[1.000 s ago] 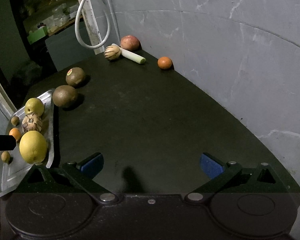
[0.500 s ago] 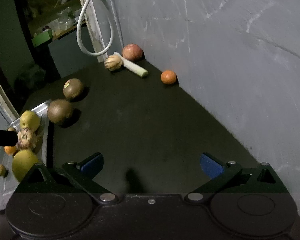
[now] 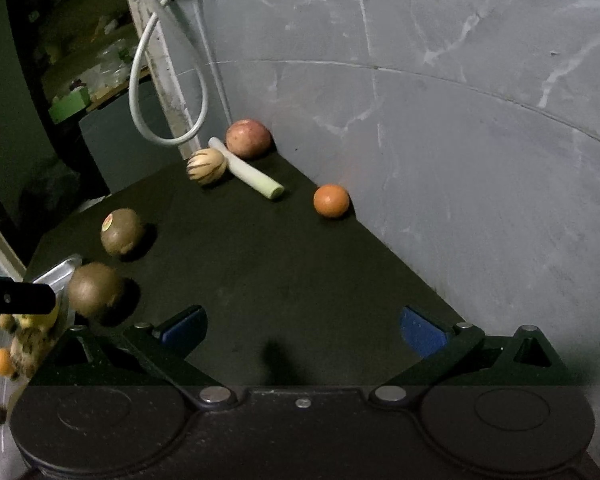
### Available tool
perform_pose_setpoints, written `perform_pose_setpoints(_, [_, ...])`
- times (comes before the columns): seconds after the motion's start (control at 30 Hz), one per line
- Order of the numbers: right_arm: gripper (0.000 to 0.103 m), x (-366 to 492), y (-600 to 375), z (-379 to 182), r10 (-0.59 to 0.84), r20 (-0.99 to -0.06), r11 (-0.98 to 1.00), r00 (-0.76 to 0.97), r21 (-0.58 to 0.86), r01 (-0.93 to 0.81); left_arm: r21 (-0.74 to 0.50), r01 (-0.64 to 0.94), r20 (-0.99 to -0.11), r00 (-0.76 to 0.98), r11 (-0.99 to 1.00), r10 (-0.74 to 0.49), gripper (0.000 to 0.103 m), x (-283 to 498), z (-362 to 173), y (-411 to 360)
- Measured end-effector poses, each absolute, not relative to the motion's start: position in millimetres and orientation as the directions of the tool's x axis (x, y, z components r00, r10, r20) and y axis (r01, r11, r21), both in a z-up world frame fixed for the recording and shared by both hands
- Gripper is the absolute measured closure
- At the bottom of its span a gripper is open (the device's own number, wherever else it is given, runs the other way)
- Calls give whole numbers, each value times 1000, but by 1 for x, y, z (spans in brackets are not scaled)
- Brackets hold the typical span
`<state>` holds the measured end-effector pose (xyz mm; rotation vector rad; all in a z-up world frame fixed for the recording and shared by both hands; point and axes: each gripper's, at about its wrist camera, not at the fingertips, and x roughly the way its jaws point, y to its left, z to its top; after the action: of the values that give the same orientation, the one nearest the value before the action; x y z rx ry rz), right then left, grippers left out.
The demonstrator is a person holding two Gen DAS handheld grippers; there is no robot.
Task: Organize fruits
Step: 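Move the left tool toward the striped melon while the right tool approaches the orange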
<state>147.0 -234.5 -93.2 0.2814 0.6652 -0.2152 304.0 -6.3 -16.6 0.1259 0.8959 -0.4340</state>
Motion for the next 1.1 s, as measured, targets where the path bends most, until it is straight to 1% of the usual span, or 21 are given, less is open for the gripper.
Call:
perform_pose_setpoints(0.23, [1,165,-239,-97,-103,-629,934,770,204,291,-62,462,-780,531,885,-332,1,320,-27,-9])
perform_pose_setpoints(0.47, [2,196,-246,-93,-88,-607,922,789,250,296,-18,547,-787,509,837,-349,1,331,-42,-17])
perform_pose_setpoints(0.77, [3,228,-247,-92,-76,-600,920,796,265,287,-1,565,-793,502,825,-344,4,339,-56,-24])
perform_pose_setpoints(1.1, [4,239,-249,-98,-101,-597,912,796,263,313,3,592,-749,535,806,-391,4,355,-44,-30])
